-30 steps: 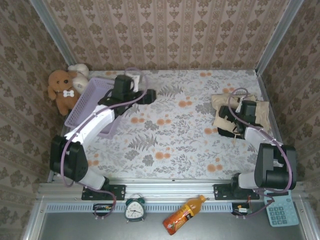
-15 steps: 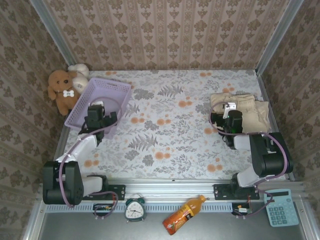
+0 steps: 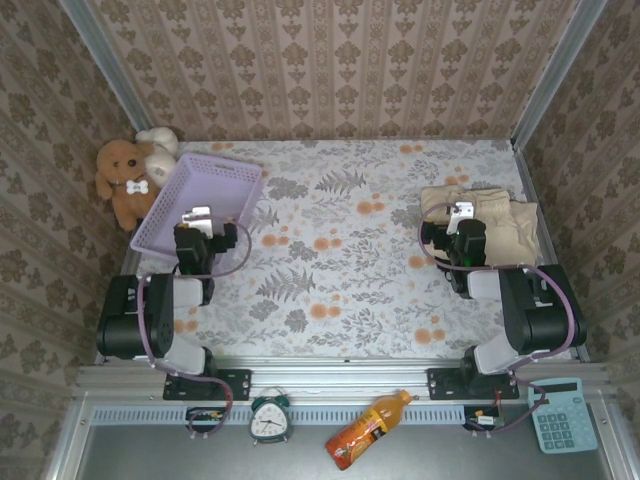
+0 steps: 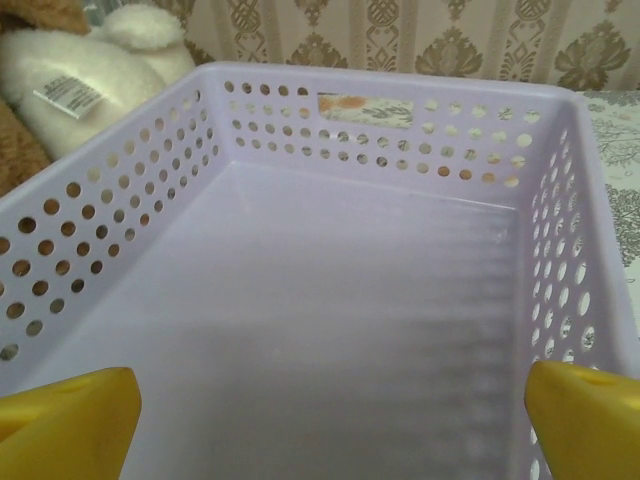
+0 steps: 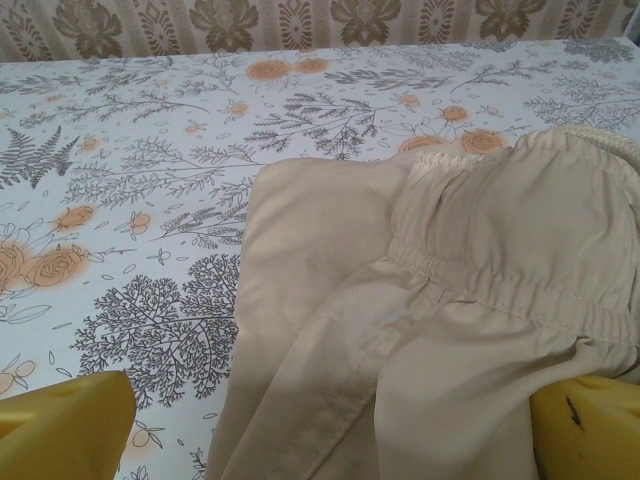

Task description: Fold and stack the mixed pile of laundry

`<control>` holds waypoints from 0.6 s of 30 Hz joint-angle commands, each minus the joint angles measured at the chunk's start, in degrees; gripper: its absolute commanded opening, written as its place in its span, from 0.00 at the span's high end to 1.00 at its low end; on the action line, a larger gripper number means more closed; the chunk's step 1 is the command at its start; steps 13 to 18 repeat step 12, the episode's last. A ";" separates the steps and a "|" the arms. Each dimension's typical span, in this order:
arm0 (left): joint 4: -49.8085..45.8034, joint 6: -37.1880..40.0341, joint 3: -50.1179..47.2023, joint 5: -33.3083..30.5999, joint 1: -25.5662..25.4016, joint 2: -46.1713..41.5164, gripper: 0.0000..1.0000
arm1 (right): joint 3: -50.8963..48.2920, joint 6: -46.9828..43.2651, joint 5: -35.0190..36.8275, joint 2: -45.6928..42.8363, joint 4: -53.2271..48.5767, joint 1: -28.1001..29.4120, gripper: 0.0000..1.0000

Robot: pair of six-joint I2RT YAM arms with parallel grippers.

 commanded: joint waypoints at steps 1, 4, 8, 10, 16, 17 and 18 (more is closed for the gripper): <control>-1.31 3.38 0.10 1.96 0.57 1.60 0.00 | -0.24 -0.82 0.59 0.28 2.28 0.28 0.00; -4.68 3.16 2.04 0.87 0.62 1.92 0.00 | -0.24 -0.90 0.60 0.23 2.24 0.30 0.00; -5.65 3.18 2.58 0.65 0.57 1.83 0.00 | 0.09 -0.90 0.65 0.48 1.87 0.37 0.00; -5.33 3.26 2.49 0.61 0.57 1.97 0.00 | -0.03 -0.86 0.60 0.34 1.84 0.37 0.00; -5.43 3.26 2.53 0.67 0.57 1.93 0.00 | -0.43 -0.98 0.40 0.19 2.54 0.37 0.00; -5.43 3.26 2.53 0.67 0.57 1.93 0.00 | -0.43 -0.98 0.40 0.19 2.54 0.37 0.00; -5.43 3.26 2.53 0.67 0.57 1.93 0.00 | -0.43 -0.98 0.40 0.19 2.54 0.37 0.00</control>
